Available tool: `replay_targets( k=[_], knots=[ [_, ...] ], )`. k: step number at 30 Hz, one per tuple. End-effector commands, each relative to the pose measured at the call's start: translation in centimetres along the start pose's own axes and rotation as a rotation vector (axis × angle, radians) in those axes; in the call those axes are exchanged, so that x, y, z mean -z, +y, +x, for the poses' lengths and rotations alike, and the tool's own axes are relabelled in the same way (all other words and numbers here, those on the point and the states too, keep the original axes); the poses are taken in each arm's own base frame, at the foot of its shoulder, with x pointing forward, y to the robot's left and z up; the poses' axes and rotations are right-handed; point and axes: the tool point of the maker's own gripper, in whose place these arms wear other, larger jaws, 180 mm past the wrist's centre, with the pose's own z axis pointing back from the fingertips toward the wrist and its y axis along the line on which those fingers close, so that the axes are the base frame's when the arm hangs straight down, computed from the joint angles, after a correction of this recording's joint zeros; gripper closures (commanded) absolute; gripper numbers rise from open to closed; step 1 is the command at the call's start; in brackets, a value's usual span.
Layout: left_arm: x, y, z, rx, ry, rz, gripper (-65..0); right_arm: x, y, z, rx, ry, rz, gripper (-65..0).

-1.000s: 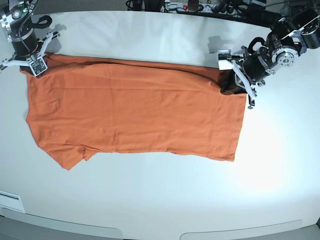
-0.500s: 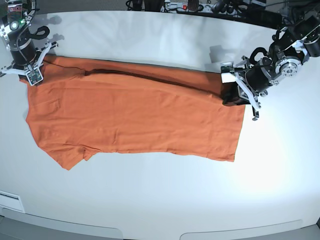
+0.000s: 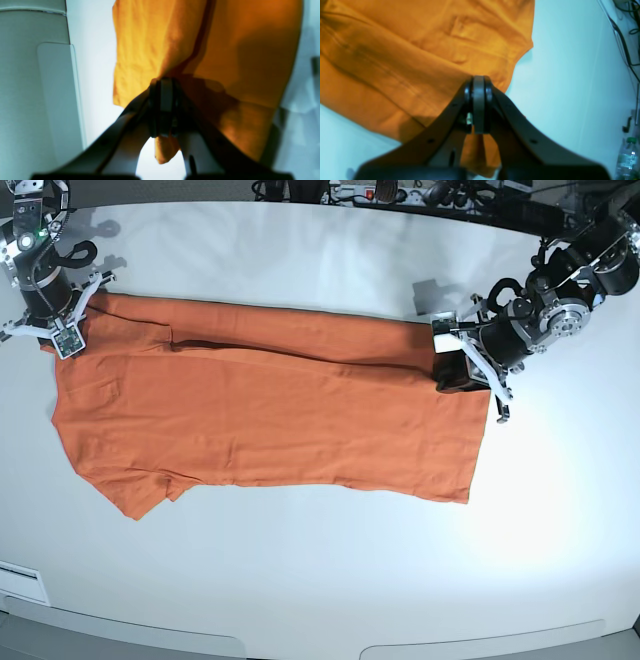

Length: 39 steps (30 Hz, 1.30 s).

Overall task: Fold the T-shirt properly
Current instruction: 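Lower the folded edge with both grippers and flatten it onto the shirt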

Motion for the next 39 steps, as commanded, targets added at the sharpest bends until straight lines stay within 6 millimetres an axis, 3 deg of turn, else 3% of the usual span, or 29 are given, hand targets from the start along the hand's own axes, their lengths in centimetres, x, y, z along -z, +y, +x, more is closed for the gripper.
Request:
replay_targets(
  k=[1, 2, 3, 5, 6, 7, 10, 12, 14, 15, 16, 17, 21, 24, 27, 32, 39],
  knots=[
    [-0.3, 1.7, 0.0, 0.014, -0.010, 0.041, 0.0, -0.1, -0.9, 1.2, -0.004, -0.044, -0.022, 0.0],
    [-0.3, 1.7, 0.1, -0.003, -0.015, 0.039, 0.0, 0.0, -0.9, 1.4, 0.015, -0.052, -0.016, 0.0],
    [-0.3, 1.7, 0.2, -0.023, -0.020, 0.034, 0.0, 0.0, -1.1, 1.4, 0.026, -0.050, -0.022, -4.8],
    [-0.3, 1.5, 0.3, -0.061, -0.027, 0.024, -18.0, -0.1, -2.0, 1.1, 0.054, -0.035, -0.073, -25.6],
    [-0.3, 1.4, 0.5, -0.084, -0.035, 0.018, -25.9, -0.1, -2.4, 1.0, 0.068, -0.031, -0.097, -33.1],
    [-0.3, 1.3, 0.6, -0.104, -0.040, 0.014, -31.3, -0.1, -2.6, 1.0, 0.073, -0.032, -0.107, -35.2],
    [-0.2, 1.7, 0.8, -0.147, -0.051, 0.037, -32.1, -0.1, -2.6, 1.1, 0.073, -0.032, -0.106, -34.2],
    [-0.3, 2.8, 0.7, -0.164, -0.046, 0.097, -21.4, -0.1, -2.6, 1.1, 0.074, -0.033, -0.106, -33.2],
    [-0.4, 3.9, 0.1, -0.194, -0.023, 0.162, -4.1, -0.1, -2.4, 1.1, 0.088, -0.037, -0.098, -22.7],
    [-0.5, 4.4, -0.3, -0.222, -0.004, 0.191, 0.0, -0.1, -2.2, 1.3, 0.107, -0.044, -0.087, -13.3],
    [-0.6, 4.8, -0.8, -0.251, 0.018, 0.220, 0.0, -0.1, -2.0, 1.4, 0.123, -0.050, -0.077, -2.7],
    [-0.7, 5.2, -1.2, -0.267, 0.032, 0.242, 0.0, -0.2, -1.9, 1.5, 0.130, -0.055, -0.071, 0.0],
    [-0.7, 5.0, -1.2, -0.269, 0.038, 0.230, 0.0, -0.4, -1.5, 2.4, 0.128, -0.078, -0.049, 0.0],
    [-0.3, 3.2, -0.7, -0.287, 0.020, 0.126, 0.0, -0.4, 0.1, 2.5, 0.096, -0.077, 0.042, 0.0],
    [0.0, 1.8, 0.3, -0.289, -0.014, 0.028, 0.0, -0.3, -0.1, 1.7, 0.103, -0.028, 0.029, 0.0],
    [0.7, 1.5, 1.5, -0.337, -0.056, -0.016, 0.0, -0.2, 0.3, 0.8, 0.124, 0.006, 0.054, 0.0],
    [2.5, -1.0, -0.4, -0.380, -0.022, -0.099, 0.0, 2.0, 0.7, -2.3, 0.192, 0.096, 0.109, 0.0]
  ],
)
